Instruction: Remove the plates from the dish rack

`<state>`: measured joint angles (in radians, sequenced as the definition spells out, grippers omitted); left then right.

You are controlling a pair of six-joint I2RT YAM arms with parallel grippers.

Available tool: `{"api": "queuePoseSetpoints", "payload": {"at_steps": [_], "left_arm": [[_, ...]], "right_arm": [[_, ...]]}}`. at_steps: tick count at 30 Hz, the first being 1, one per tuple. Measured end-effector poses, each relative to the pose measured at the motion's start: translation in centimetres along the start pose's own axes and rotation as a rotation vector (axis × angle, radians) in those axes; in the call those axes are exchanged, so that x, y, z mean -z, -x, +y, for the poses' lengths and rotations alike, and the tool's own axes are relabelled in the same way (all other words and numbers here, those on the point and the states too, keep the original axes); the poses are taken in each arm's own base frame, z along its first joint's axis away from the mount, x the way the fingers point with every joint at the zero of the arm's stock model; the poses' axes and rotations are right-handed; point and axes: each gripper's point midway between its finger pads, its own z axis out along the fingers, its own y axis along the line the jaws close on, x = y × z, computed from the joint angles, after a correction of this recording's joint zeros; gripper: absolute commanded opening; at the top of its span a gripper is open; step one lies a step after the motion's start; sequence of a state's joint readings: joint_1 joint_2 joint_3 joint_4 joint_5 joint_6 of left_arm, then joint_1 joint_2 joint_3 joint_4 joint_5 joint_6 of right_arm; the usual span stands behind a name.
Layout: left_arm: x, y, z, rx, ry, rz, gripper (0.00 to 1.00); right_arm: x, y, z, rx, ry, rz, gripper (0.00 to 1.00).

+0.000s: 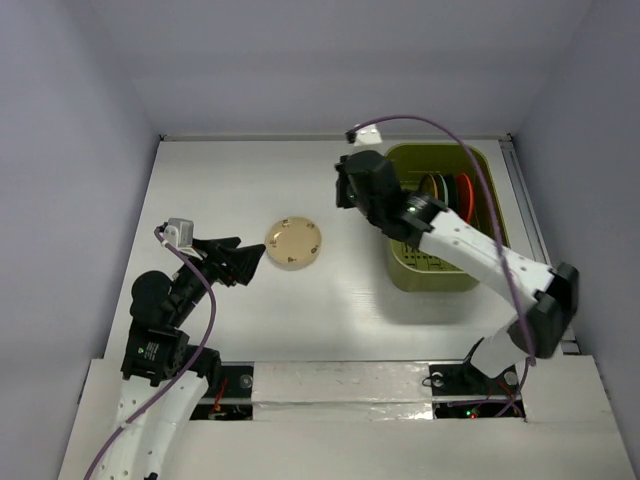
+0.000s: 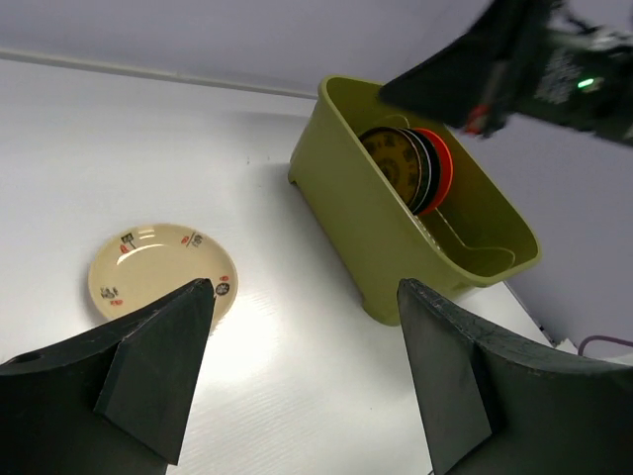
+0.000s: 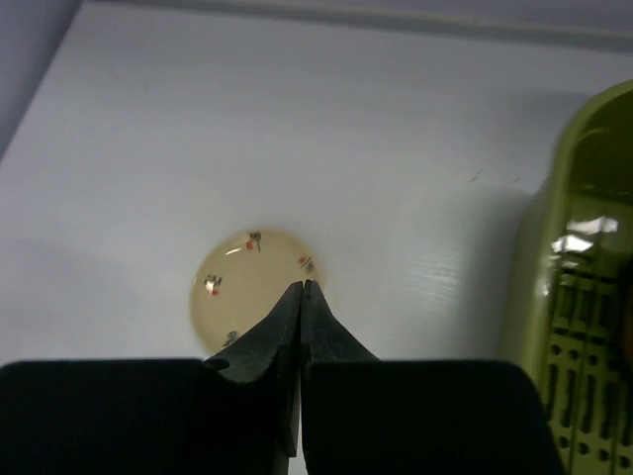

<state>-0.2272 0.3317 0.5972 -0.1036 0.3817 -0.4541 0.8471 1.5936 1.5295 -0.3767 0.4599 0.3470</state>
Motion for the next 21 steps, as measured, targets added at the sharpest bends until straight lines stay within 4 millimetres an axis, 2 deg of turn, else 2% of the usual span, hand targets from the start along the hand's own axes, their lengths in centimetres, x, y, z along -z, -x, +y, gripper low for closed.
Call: {"api": "queuePoseSetpoints", "payload": {"at_steps": [2, 5, 7, 8, 9, 10, 12, 14, 17, 21], "left_arm": [[0.0, 0.0, 0.0, 0.0, -0.001, 0.0, 0.71], [0.0, 0.0, 0.0, 0.0, 0.0, 0.001, 0.7], [0.0, 0.0, 0.0, 0.0, -0.001, 0.001, 0.7], [0.0, 0.0, 0.0, 0.0, -0.002, 0.001, 0.7], [0.0, 0.0, 0.0, 0.0, -0.003, 0.002, 0.7], [0.0, 0.0, -0.1, 0.0, -0.003, 0.002, 0.7], [0.0, 0.0, -0.1, 0.0, -0.004, 0.002, 0.7], [0.0, 0.0, -0.1, 0.0, -0.004, 0.002, 0.7], [0.0, -0.1, -0.1, 0.0, -0.006, 0.004, 0.7], [0.0, -0.1, -0.1, 0.001, -0.006, 0.005, 0.7]], "right_arm": [[2.3, 2.6, -2.3, -0.031, -0.035, -0.069, 0.0], [4.2, 4.6, -8.4, -0.076, -0.157, -0.128, 0.0], [4.8, 4.2, -12.9, -0.093, -0.266, -0.132, 0.02], [4.9, 3.5, -15.1, -0.094, -0.323, -0.117, 0.06], [5.0, 2.7, -16.7, -0.091, -0.37, -0.098, 0.14], [5.0, 1.6, -18.1, -0.084, -0.411, -0.073, 0.17], [4.8, -0.3, -19.8, -0.065, -0.463, -0.02, 0.28], [4.4, -2.5, -21.0, -0.036, -0.505, 0.045, 0.33], [3.7, -4.6, -22.3, -0.009, -0.547, 0.114, 0.34], [3.1, -5.8, -23.7, 0.008, -0.591, 0.158, 0.34]]}}
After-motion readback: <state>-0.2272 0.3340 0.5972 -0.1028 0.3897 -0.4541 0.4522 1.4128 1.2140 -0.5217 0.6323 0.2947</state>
